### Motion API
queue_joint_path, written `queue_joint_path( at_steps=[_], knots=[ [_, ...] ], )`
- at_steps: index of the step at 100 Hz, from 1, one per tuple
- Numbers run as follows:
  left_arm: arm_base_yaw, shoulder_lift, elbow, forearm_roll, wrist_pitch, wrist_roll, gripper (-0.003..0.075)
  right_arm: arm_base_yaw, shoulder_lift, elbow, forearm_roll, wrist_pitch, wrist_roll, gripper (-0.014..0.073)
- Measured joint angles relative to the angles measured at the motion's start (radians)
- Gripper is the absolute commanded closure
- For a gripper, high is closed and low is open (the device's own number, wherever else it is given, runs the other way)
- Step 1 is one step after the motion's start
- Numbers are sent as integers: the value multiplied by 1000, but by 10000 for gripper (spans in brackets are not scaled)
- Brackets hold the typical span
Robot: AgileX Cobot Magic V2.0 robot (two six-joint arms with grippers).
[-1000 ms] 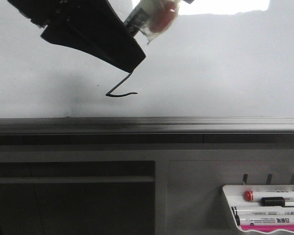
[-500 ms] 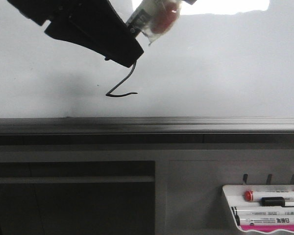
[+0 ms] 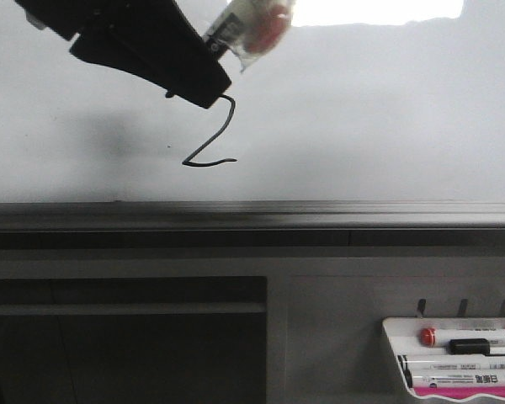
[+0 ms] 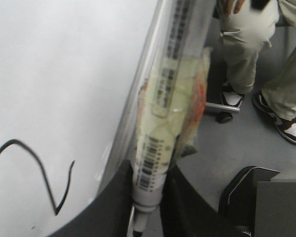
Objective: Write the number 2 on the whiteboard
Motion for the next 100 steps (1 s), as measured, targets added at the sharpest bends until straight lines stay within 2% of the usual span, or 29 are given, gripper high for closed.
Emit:
queue_joint_path(
  at_steps=[18,34,43,54,70,100],
  knots=[
    [115,-65,0,2,-15,-75,659,-118,-111,1,-29,69,148,295],
    [254,-185,74,8,-45,-159,659,-178,-213,65,-33,80,209,295],
    [334,-269,165,8,-113,-204,659,-183,-266,123,-33,78,234,295],
    [410,-365,282,1,-261,-260,659,-183,-316,189,-33,51,254,295],
    [459,-410,404,-19,-418,-321,659,-183,-350,244,-31,7,265,295],
    [485,-313,447,-48,-534,-338,659,-183,-352,249,-31,-14,276,295]
  ],
)
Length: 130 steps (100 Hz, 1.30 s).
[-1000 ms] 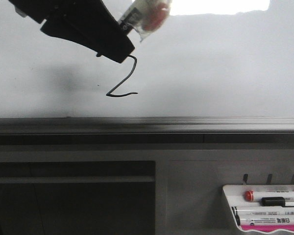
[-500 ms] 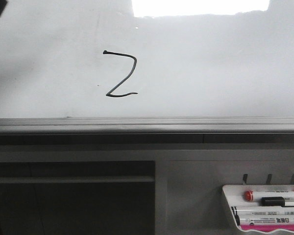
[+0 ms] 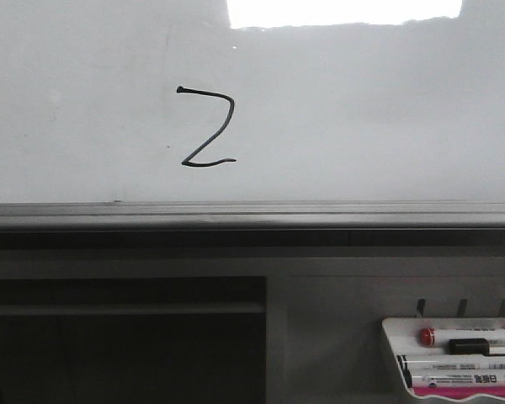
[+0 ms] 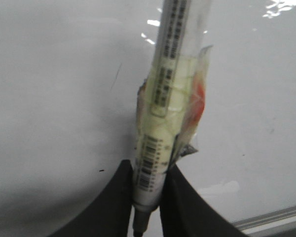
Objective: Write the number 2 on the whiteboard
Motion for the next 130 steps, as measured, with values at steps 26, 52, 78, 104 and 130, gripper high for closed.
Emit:
queue_joint_path(
  at_steps=[26,52,78,104,130],
  knots=[
    [2,90,0,-38,-37,0,656,0,0,0,0,0,2,295],
    [2,113,-4,-76,-37,0,656,0,0,0,0,0,2,295],
    [2,163,-61,-103,-12,-1,654,0,0,0,0,0,5,295],
    [2,177,-86,-103,11,-2,461,0,0,0,0,0,7,295],
    [12,157,-88,-101,43,-2,394,0,0,6,-9,-9,42,295]
  ],
)
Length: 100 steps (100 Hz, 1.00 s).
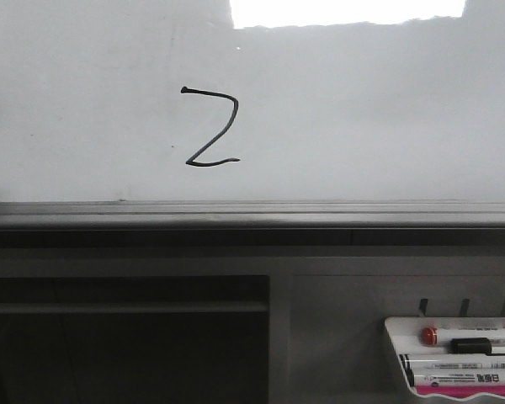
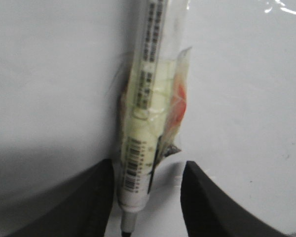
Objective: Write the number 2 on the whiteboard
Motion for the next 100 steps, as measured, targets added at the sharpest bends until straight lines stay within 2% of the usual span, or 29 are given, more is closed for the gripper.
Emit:
queue_joint_path(
  at_steps=[11,21,34,43,48,59,77,91,96,100],
  knots=[
    [52,-52,0,36,77,-11,394,0,-7,39,-42,-16,62,295],
    [127,-130,-6,162,211,-109,394,-11,-21,98,-116,-37,184,295],
    [189,-219,-73,472,461,-362,394,-67,-60,166,-205,-71,364,295],
    [178,-254,-150,731,644,-577,394,-133,-99,205,-232,-114,435,295],
    [155,-273,-179,835,686,-665,397,-171,-130,232,-236,-149,457,295],
    [75,-358,-181,950,617,-750,409,-244,-198,298,-232,-246,486,295],
    [-13,-551,-30,985,393,-775,409,-266,-347,441,-204,-421,492,328],
    [-17,-679,91,981,262,-813,417,-266,-466,554,-156,-569,493,452],
    [-17,-716,127,978,222,-830,450,-266,-504,593,-148,-617,495,512],
    [-17,-744,146,978,190,-846,505,-266,-535,625,-137,-649,495,575]
  ],
)
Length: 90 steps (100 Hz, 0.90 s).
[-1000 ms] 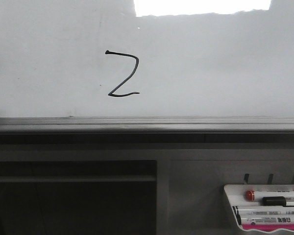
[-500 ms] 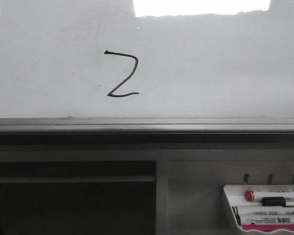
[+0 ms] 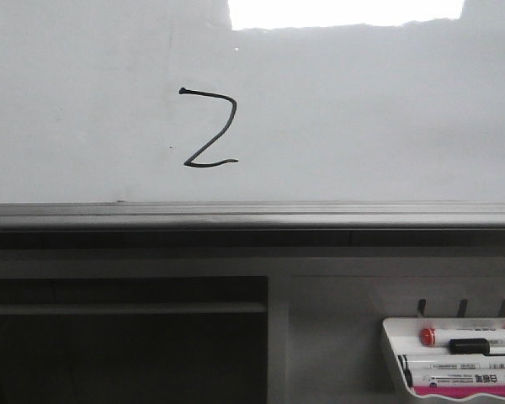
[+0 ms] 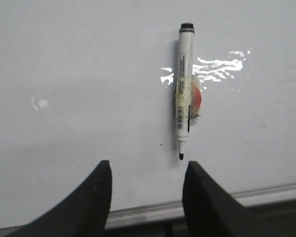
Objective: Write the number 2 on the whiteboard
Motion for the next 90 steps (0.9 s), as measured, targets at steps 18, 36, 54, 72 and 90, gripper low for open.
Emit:
queue_joint_path(
  at_steps=[18,36,54,72,90],
  knots=[
    [0,-86,93,-36,-151,-18,738,0,-108,121,0,-156,0,666],
    [0,-99,211,-132,-348,-20,740,0,-152,197,0,-315,0,668],
    [0,-99,280,-195,-403,-23,740,0,-154,219,14,-340,0,668],
    [0,-99,320,-202,-416,-24,740,0,-154,219,14,-340,2,668],
    [0,-99,348,-203,-418,-25,740,0,-154,219,14,-340,2,668]
  ],
)
